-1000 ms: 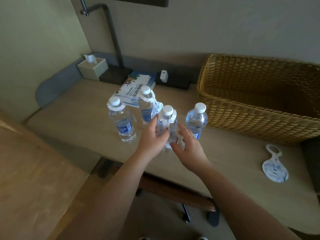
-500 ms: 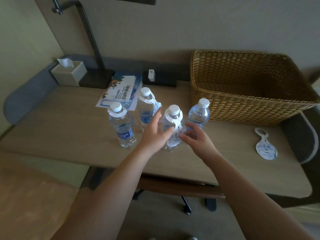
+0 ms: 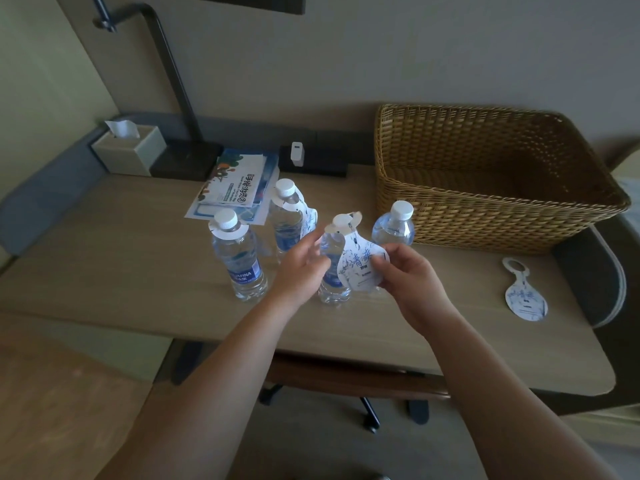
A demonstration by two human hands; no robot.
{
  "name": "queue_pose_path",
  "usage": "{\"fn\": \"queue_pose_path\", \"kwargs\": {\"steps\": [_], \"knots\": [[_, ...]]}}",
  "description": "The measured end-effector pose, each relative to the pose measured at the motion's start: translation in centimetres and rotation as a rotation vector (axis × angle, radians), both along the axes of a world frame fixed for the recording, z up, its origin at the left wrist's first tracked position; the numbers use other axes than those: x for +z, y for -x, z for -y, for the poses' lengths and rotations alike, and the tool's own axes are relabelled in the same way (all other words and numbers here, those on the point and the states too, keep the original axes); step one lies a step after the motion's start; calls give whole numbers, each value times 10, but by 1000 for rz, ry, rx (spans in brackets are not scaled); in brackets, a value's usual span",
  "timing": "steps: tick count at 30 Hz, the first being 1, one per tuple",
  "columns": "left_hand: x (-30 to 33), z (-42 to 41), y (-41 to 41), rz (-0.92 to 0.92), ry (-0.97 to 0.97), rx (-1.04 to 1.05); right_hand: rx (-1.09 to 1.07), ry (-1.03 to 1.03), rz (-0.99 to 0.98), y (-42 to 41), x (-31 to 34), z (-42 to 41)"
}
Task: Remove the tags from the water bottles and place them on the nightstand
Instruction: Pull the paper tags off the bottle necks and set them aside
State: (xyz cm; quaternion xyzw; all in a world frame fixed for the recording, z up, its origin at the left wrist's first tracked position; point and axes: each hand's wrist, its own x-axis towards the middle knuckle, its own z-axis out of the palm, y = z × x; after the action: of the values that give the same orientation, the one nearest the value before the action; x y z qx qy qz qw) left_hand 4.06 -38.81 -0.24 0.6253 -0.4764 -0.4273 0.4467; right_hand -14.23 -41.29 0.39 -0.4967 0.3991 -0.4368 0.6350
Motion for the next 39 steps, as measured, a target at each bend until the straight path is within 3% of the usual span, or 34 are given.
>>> {"fn": "queue_pose_path", "kwargs": {"steps": [10, 16, 22, 30, 39], "knots": [[-11, 4, 8, 79, 65, 47, -79, 71, 8, 11, 21, 9], [-16, 8, 34, 223, 142, 184, -234, -8, 14, 74, 8, 4], [-22, 16, 50, 279, 166, 289, -529, -158, -70, 161, -31, 17], [-33, 19, 48, 281, 124, 316, -798, -275, -546, 247, -86, 54], [-36, 20, 46, 248, 88, 340, -758, -198, -1008, 265, -107, 70]]}}
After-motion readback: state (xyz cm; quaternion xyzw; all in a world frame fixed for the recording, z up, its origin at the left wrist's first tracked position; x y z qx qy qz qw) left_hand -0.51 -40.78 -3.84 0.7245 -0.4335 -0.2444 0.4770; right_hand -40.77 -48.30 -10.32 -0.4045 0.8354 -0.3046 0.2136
